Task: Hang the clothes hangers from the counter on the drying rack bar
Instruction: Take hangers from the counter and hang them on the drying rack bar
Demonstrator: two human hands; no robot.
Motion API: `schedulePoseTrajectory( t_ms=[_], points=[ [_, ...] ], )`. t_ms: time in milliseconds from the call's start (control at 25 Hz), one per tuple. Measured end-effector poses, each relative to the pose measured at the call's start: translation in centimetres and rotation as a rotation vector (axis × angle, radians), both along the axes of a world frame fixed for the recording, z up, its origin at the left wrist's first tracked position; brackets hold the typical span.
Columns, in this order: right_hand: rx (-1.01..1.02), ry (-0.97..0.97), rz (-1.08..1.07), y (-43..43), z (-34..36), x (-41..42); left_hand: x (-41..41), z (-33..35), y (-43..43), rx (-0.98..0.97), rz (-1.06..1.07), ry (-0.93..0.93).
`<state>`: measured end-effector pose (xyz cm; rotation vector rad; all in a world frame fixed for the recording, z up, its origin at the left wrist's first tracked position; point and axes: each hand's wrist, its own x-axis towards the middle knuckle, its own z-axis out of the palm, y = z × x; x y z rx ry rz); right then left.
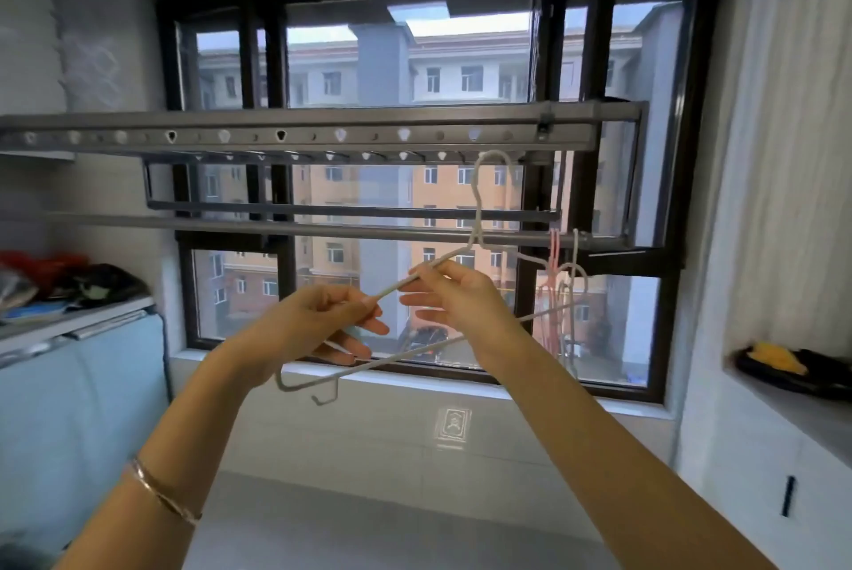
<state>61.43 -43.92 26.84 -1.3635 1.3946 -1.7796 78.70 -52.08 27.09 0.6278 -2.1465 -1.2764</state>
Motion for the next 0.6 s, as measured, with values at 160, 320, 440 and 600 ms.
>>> schedulePoseTrajectory(
  t_ms=[160, 320, 440, 600],
  points=[
    [0.119, 0.018, 0.063, -2.2, -0.1, 0.3, 0.3, -1.0, -0.9, 0.088, 0.013, 0.040],
    [0.186, 0.036, 0.049, -3.4, 0.0, 0.0, -0.6, -2.1, -1.3, 0.150, 0.081, 0.107],
    [0.196, 0.083, -0.031, -4.2, -0.5, -0.3, -1.1, -2.6, -1.6, 0.181, 0.125, 0.111],
    [0.153, 0.257, -0.224, -4.2, -2.2, -2.4, -2.1, -3.0, -1.7, 0.220, 0.140, 0.133]
  ],
)
